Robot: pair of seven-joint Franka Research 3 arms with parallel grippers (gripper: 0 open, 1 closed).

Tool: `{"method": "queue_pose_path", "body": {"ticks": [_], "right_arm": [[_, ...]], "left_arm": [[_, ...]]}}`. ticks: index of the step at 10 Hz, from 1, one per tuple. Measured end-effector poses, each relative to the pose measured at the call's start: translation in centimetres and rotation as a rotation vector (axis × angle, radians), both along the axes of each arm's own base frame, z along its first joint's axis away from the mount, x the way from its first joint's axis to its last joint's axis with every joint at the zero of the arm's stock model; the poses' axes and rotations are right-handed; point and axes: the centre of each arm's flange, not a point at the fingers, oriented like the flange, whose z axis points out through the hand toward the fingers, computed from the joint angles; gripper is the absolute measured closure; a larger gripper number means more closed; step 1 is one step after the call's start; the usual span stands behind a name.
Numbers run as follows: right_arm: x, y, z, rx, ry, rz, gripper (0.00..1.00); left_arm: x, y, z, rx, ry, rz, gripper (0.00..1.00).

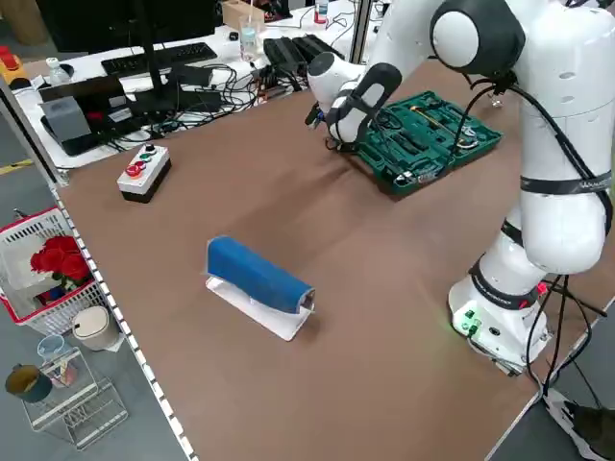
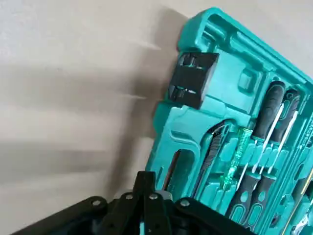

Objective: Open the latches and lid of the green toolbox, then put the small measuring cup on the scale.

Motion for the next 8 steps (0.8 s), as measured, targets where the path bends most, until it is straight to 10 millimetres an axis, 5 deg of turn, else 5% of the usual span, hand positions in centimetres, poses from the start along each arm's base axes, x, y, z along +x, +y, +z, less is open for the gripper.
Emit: {"method": "queue_pose_path", "body": {"ticks": [3,6,8], "right_arm": [[0.0,0.0,0.0,0.000,0.000,-0.001,0.82],[0.1,-0.1,0.2,0.000,-0.003,-0.005,0.92],[0.1,-0.1,0.2,0.000,-0.003,-0.005,0.92]], "left_arm": [[0.9,1.5,3.4,0.032,-0.040,-0.019,0.96],[2.7,7.4,11.6,0.165,0.015,-0.172,0.85],[4.4,9.8,17.5,0.283,0.032,-0.201,0.63]]}}
